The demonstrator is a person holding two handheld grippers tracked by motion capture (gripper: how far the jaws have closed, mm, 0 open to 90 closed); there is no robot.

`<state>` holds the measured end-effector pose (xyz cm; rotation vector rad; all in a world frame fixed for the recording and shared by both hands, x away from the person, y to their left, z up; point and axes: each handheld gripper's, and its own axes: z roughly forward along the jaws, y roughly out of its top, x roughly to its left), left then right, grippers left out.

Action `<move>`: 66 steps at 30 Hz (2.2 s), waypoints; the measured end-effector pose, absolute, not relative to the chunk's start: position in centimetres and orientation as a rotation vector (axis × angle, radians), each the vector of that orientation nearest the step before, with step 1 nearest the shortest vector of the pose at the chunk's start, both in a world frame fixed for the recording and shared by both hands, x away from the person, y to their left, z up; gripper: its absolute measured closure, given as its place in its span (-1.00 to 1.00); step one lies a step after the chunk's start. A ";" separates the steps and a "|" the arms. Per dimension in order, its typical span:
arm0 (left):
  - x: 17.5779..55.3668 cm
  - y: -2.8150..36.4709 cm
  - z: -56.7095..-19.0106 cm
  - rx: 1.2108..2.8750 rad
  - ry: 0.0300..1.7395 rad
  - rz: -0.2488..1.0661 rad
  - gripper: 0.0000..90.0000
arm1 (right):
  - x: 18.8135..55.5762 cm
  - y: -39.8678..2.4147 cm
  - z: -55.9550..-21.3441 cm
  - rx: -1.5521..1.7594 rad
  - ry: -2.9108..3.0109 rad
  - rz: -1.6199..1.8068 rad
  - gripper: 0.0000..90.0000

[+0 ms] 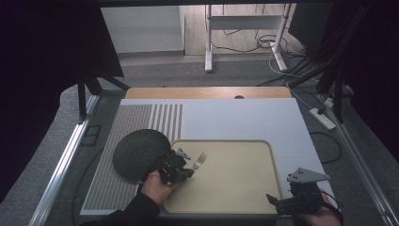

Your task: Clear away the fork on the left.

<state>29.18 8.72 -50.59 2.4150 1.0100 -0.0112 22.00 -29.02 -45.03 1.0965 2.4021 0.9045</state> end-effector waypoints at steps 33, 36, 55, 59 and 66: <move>30.7 13.4 -49.9 2.310 1.111 0.060 0.41 | 22.0 -29.0 -45.0 1.093 2.404 0.909 -1.00; 30.7 13.8 -49.9 2.295 1.111 0.075 0.18 | 22.0 -29.1 -45.0 1.095 2.404 0.910 -1.00; 29.9 16.2 -49.0 2.189 1.028 0.076 -1.00 | 22.0 -29.1 -45.0 1.097 2.404 0.913 -1.00; 29.4 17.1 -48.6 2.158 1.022 0.070 -1.00 | 22.0 -29.1 -45.0 1.097 2.403 0.912 -1.00; 28.1 19.4 -48.1 2.093 1.059 0.105 -1.00 | 22.0 -29.0 -45.0 1.096 2.404 0.907 -1.00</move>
